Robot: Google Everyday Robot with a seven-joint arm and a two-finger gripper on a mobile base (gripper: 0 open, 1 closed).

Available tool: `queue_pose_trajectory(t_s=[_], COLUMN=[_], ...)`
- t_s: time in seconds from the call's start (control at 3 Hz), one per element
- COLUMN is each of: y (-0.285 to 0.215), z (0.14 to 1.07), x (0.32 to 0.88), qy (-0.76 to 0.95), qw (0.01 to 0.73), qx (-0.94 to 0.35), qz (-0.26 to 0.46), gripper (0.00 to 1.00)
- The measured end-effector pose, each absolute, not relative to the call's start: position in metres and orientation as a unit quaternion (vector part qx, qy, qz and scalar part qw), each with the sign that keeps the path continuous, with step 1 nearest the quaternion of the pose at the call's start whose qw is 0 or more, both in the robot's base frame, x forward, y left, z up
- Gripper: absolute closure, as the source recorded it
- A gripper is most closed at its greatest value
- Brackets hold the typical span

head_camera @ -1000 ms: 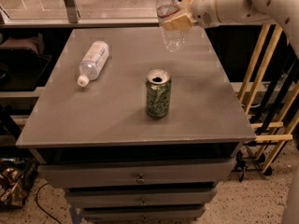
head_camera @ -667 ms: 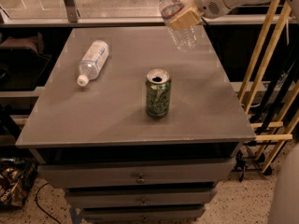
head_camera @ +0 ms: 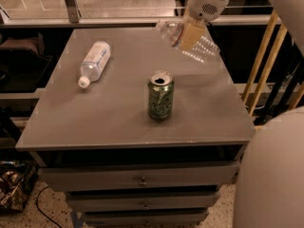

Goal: Knock water bottle over

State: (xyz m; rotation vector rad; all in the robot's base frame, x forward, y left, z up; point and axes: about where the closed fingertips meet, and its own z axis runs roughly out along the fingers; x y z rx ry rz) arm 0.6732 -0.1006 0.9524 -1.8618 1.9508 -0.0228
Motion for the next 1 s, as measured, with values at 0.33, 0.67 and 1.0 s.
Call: queue_pose_trajectory(t_s=[0.33,0.67,1.0], y=[-0.092,-0.075,-0.064], z=[0.932,0.907,0.883], x=[0.662,0.651,0.643], qy=[0.686,0.661,0.651], qw=[0.141,0.091,0.065], qx=[-0.713,-0.744,-0.756], qz=[-0.03,-0.018,0.009], gripper=[1.0,1.0,1.0])
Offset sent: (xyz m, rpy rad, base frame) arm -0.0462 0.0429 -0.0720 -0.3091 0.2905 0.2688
